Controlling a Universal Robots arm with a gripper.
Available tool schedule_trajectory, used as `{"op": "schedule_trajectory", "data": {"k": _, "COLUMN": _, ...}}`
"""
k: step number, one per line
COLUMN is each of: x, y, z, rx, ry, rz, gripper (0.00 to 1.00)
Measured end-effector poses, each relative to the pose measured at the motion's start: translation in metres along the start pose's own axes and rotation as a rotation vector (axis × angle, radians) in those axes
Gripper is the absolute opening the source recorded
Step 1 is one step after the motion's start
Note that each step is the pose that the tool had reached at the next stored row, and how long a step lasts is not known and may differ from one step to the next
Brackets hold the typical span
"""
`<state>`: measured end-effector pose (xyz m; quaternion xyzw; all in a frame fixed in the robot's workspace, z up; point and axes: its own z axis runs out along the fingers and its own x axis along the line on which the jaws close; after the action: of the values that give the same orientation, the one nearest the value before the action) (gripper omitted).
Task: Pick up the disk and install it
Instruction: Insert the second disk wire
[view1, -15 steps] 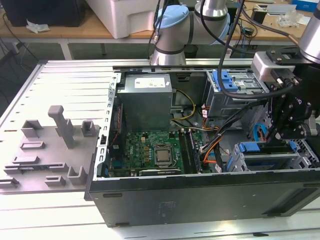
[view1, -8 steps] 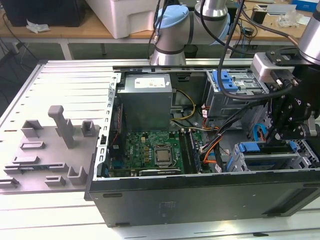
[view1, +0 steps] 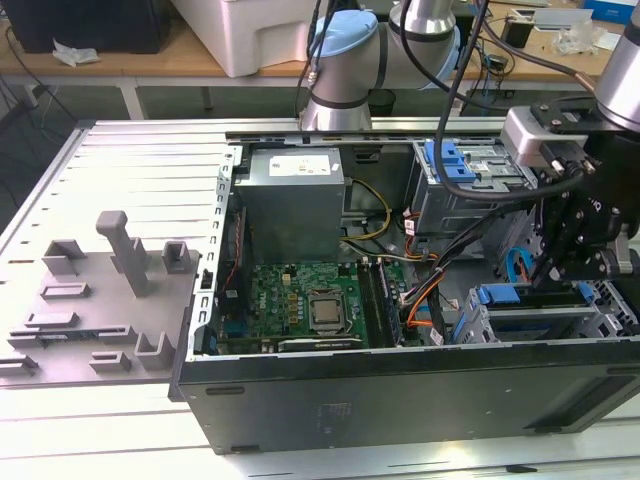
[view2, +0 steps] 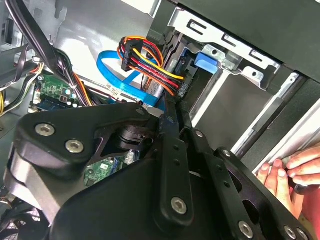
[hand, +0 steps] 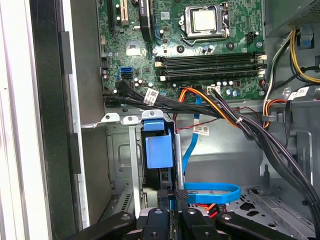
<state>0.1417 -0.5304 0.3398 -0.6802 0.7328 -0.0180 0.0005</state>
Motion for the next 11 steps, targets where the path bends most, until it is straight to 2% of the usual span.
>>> {"op": "schedule_trajectory", "data": {"k": 11, "x": 0.0000, "y": 0.0001, "z": 0.0015, "rx": 0.0000, "ry": 0.0000, "rz": 0.000, "gripper": 0.16}}
